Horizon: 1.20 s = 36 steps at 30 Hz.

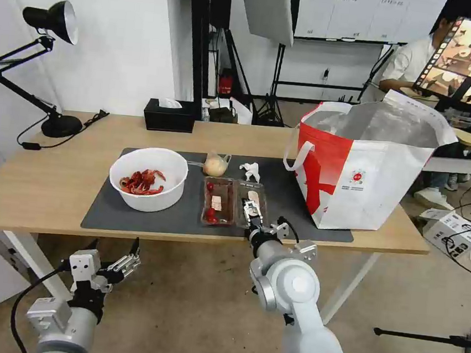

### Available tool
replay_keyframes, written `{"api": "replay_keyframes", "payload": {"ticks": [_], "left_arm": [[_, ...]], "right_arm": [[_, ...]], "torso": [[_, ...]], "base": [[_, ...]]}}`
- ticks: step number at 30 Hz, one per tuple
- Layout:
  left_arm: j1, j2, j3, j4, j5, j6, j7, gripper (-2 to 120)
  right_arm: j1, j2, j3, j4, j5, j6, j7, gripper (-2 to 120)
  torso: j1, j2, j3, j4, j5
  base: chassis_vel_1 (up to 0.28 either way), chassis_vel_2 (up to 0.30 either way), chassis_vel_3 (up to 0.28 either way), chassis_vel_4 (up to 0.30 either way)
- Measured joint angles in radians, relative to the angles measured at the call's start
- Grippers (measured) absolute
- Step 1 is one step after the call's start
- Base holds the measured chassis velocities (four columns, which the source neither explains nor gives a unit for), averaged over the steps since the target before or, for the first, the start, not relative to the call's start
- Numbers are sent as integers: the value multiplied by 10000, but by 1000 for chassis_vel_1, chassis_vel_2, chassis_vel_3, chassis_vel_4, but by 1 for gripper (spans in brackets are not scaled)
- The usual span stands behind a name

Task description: Pick up the trash from the table and place it into the takeout bag.

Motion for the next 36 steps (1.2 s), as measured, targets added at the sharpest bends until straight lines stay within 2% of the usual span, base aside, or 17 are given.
{"api": "replay_keyframes", "payload": {"ticks": [18, 28, 36], "left_arm": [[61, -11, -29, 33, -1, -216, 0, 100], [93, -26, -82, 15, -11, -227, 3, 100], [202, -51, -206, -62, -9, -246, 4, 100]], "right_arm": [[318, -388, -183, 164, -1765, -111, -1258, 100], [834, -643, -321, 157, -1706, -333, -1462, 100], [1389, -299, -752, -303, -1050, -923, -1488, 100]], "torso": [[0, 0, 0, -1, 0], [0, 0, 0, -1, 0], [0, 1, 0, -1, -1]], "base": [[0, 0, 0, 0], [0, 0, 0, 0], [0, 0, 0, 0]]}}
